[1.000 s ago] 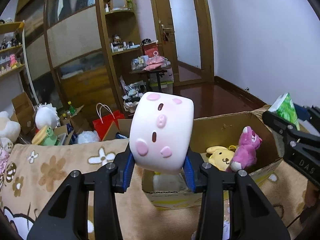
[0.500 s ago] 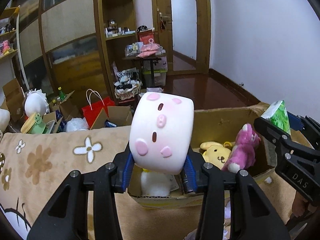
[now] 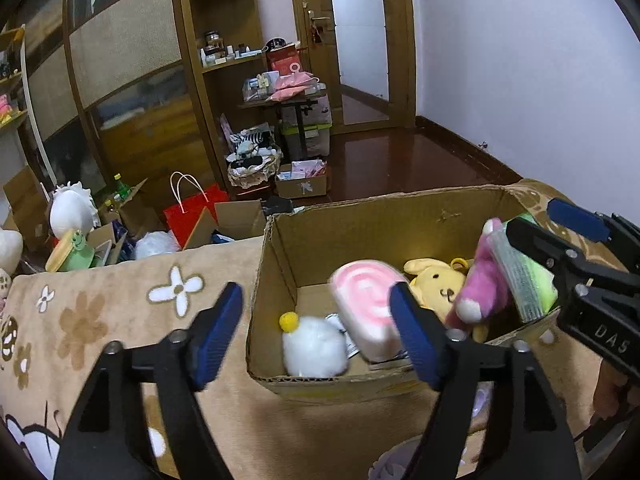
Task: Organize soft objects
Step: 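Open the left tool over the box while the right tool drops the tissue pack in, then move both tools back toward the white-haired doll and bagged lavender plush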
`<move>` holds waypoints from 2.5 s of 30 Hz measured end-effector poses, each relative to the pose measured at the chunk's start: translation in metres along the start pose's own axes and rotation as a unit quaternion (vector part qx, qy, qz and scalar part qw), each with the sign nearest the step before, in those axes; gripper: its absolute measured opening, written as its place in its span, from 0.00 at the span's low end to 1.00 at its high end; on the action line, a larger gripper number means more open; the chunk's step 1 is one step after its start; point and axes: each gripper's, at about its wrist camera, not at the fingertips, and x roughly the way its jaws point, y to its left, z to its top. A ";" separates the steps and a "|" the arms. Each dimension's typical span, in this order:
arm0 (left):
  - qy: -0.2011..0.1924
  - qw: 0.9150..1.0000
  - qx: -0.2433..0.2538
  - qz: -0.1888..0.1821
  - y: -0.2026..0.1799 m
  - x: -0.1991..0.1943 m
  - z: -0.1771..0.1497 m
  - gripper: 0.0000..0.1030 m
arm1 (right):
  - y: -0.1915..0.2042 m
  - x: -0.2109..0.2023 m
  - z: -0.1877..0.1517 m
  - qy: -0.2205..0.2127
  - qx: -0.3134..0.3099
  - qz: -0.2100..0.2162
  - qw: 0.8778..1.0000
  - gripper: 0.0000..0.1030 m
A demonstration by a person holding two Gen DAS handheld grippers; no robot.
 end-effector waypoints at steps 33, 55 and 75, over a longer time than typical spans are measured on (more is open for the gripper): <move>0.025 1.000 -0.016 0.003 0.005 -0.083 -0.036 0.97 | 0.008 -0.090 -0.007 0.009 0.024 0.007 1.000 1.00; 0.093 0.995 -0.011 -0.018 -0.007 -0.079 -0.059 0.98 | 0.017 -0.101 -0.032 0.035 0.028 0.006 0.999 1.00; 0.201 0.975 -0.048 -0.079 -0.020 -0.012 -0.085 0.98 | -0.003 -0.033 -0.066 0.119 0.054 0.020 0.991 1.00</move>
